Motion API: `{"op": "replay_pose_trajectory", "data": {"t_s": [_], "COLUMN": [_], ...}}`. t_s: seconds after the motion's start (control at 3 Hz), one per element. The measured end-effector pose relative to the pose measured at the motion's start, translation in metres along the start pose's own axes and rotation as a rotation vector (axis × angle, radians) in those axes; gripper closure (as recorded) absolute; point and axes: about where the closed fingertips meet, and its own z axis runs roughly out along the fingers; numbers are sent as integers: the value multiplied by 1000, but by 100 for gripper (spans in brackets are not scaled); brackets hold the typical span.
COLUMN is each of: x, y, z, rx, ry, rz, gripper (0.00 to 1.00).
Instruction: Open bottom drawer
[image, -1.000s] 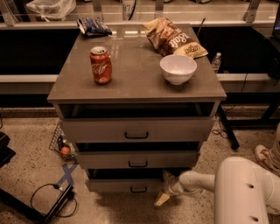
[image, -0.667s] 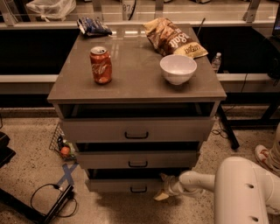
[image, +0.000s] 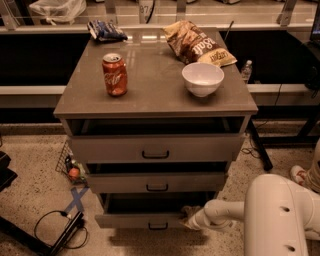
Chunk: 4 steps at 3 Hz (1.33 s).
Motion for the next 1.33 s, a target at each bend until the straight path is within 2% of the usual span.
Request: {"op": "replay_pose_trajectory", "data": {"t_s": [0.33,0.67,1.0,1.33], "x": [-4,-5,8,5], "y": [-1,-1,32,30], "z": [-6,-8,-14,-18], "rx": [0,0,-35,-35], "ry": [0,0,19,19], "rz": [0,0,46,46], "gripper": [100,100,100,100]}}
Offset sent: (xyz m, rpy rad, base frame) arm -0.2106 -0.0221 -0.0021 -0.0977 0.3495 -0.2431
